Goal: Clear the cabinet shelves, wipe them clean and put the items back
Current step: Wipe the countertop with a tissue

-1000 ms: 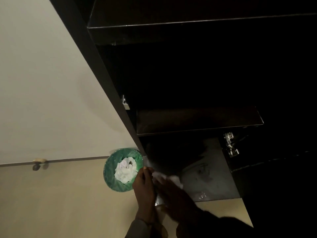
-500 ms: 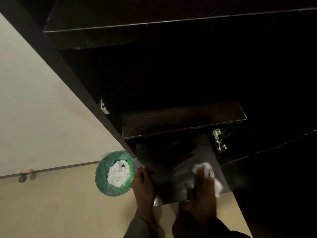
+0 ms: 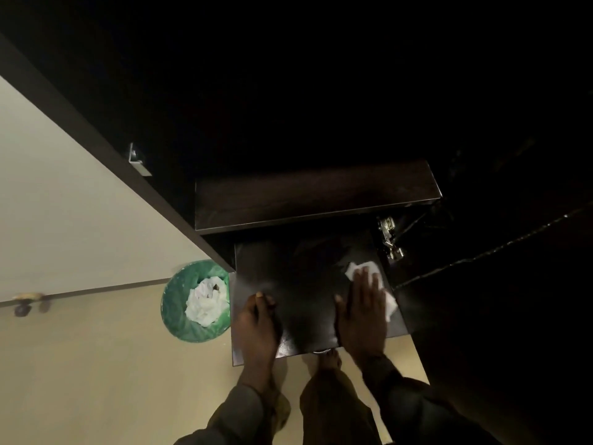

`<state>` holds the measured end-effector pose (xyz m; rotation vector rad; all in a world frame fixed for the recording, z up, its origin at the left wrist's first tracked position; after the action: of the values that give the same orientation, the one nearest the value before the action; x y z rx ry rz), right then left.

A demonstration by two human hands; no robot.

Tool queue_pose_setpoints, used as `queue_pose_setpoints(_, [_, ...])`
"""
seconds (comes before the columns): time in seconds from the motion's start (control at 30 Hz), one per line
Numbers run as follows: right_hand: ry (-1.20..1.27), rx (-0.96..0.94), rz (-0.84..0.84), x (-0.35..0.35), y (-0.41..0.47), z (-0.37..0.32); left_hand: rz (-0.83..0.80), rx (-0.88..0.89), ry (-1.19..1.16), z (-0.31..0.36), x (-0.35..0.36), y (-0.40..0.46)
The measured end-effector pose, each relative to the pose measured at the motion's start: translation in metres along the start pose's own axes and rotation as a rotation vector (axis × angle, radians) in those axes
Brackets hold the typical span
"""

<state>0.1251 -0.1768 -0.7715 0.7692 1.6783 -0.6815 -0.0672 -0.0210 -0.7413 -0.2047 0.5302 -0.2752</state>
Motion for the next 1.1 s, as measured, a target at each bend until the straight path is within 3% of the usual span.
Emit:
queue_pose_setpoints(0.1, [-0.003, 0.073, 0.05, -0.003, 0.019, 0.027, 0.016, 0.006, -0.004, 0.009, 0.006, -0.009])
queue_pose_setpoints(0.2, [0.054, -0.006, 0.076, 0.001, 0.036, -0.011, 0.027, 0.036, 0.005, 0.013, 0.011, -0.012])
queue_pose_setpoints(0.37, [0.072, -0.6, -0.025, 0.021, 0.018, -0.125, 0.022, 0.032, 0.019, 0.013, 0.012, -0.01])
queue_pose_setpoints(0.47, [0.018, -0.839, -0.061, 0.035, 0.025, -0.139, 0.042, 0.011, -0.002, 0.014, 0.008, -0.011])
queue_pose_setpoints(0.53, [0.069, -0.678, -0.039, 0.031, 0.067, -0.109, 0.064, -0.002, -0.001, 0.015, 0.006, -0.005])
queue_pose_setpoints(0.67, [0.071, -0.136, 0.143, 0.005, 0.116, -0.012, 0.062, -0.047, -0.036, 0.01, 0.008, -0.003])
queue_pose_setpoints(0.77, [0.073, 0.012, 0.165, 0.002, 0.117, 0.003, 0.048, -0.04, -0.049, 0.004, 0.012, -0.001])
queue_pose_setpoints(0.87, [0.12, 0.097, 0.117, 0.014, 0.12, -0.03, 0.073, -0.049, -0.062, 0.003, 0.012, 0.0])
queue_pose_setpoints(0.93, [0.171, -0.048, 0.103, 0.024, 0.112, -0.079, 0.101, -0.061, -0.072, 0.001, 0.008, -0.001])
queue_pose_setpoints(1.1, [0.115, -0.667, -0.039, 0.056, 0.068, -0.18, 0.13, -0.063, -0.065, 0.006, 0.002, 0.0])
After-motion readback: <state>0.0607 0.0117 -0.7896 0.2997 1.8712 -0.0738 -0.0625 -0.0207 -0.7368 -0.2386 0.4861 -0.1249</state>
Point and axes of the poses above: each hand's wrist, its own y-axis towards the middle knuckle, its own x-axis out of the palm, z = x × y, the point moved 9 cm from there along y, towards the middle knuckle, and after that the axes turned 2 degrees about z, right-handed, at the moved point
